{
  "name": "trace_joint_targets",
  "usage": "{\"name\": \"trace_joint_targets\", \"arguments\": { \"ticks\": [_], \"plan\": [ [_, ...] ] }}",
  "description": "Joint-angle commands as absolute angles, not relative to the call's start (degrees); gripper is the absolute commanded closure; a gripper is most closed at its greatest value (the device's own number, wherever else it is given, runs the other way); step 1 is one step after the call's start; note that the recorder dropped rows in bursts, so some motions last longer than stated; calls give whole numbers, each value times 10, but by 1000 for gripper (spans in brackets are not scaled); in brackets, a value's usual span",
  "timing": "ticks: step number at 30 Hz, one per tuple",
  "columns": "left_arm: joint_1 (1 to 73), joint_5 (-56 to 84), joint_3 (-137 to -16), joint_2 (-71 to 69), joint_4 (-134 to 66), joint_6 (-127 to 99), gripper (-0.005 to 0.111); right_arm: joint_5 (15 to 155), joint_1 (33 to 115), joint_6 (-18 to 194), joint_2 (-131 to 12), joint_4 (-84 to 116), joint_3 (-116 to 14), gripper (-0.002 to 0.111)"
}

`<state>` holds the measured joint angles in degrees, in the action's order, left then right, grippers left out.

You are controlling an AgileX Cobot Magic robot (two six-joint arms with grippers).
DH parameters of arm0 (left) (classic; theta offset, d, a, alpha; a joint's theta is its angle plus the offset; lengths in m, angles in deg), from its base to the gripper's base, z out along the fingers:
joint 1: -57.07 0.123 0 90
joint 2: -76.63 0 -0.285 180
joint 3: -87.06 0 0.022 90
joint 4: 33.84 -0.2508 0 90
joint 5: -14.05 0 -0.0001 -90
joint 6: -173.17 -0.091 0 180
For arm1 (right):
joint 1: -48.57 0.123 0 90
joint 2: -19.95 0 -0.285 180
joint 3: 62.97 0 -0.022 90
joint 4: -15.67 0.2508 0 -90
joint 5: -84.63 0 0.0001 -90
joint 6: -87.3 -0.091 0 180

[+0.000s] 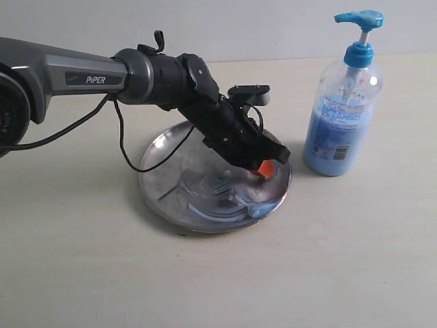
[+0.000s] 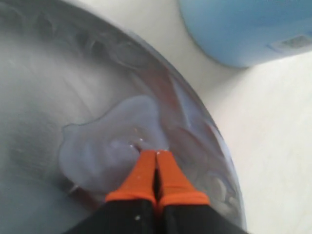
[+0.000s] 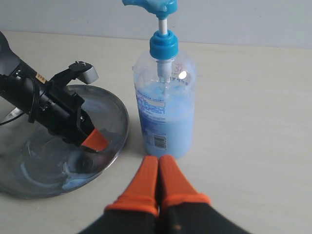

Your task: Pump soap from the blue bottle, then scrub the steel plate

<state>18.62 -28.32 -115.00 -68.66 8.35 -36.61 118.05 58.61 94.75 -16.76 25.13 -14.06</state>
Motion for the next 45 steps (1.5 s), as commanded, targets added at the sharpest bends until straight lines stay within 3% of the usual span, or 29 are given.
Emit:
{"name": "trace_joint_targets", "arguments": {
  "ticks": [1,15,24,33,45],
  "plan": [
    [175,-270,-1138,-705,88,-382,107,1176,586,952,-165,253,-139,108],
    [171,-174,-1138,-705,69,-382,107,1176,586,952,-165,253,-139,108],
    [171,-256,-1138,-705,-33,-377,107,1176,586,952,-165,253,-139,108],
    [170,-305,-1138,-705,11,-380,107,1176,586,952,-165,253,-139,108],
    [170,-187,-1138,-706,54,-383,107,1176,586,952,-165,253,-139,108]
  ]
}}
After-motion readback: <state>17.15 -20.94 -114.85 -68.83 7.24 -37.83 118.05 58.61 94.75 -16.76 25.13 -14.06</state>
